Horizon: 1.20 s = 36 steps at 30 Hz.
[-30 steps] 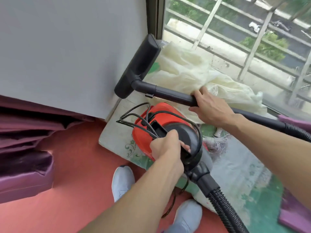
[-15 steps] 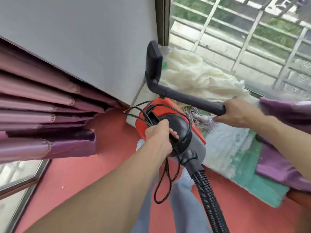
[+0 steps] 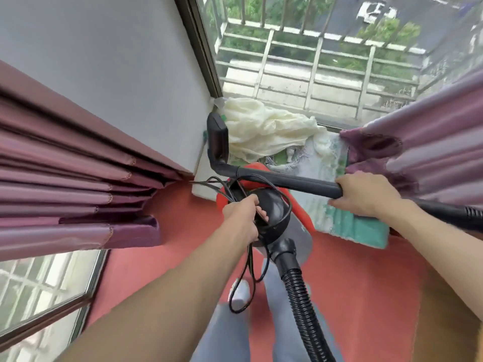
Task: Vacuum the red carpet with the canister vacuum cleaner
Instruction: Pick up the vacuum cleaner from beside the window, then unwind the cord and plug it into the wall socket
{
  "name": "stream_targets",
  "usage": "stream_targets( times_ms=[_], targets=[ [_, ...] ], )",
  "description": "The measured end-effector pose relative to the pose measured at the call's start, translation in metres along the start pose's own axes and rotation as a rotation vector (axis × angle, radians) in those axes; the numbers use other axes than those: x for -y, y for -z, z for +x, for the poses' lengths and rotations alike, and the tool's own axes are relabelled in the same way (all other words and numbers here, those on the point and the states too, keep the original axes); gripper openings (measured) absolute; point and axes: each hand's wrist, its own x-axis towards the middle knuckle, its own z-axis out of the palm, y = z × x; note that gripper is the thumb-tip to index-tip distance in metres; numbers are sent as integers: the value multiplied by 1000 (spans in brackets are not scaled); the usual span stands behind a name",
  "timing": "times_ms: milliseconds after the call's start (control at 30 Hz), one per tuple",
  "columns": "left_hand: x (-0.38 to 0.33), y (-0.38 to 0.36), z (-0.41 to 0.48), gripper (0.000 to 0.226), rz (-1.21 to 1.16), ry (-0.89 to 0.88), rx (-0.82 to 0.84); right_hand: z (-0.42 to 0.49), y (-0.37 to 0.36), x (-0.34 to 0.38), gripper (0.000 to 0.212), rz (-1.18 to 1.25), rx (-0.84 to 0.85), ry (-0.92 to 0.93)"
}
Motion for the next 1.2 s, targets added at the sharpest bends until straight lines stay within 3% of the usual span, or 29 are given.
stream_targets(
  times_ms=[167,300,533,633,700,833,1000,1200],
  targets=[
    [31,16,-12,25,154,-39,142,-80,-31,-4,44,132,-24,-180],
    [53,23,-17,26,373,-84,242,-138,-68,-11,67,203,-34,-427],
    [100,7,-34,29,556,-165,345,-234,-145,-15,64,505,79,-720],
    [120,2,-39,41,663,-264,383,-262,-175,-16,64,684,99,-804],
    [140,1,-41,47,835,-379,404,-277,-202,-12,63,807,65,-854],
    [192,3,-45,28,1100,-631,435,-308,-270,23,45,1282,-77,-957],
    [262,12,-38,31,1473,-833,426,-347,-361,69,38,1676,-249,-1181],
    [361,26,-25,36,1730,-984,389,-362,-446,94,26,2052,-381,-1291]
  ],
)
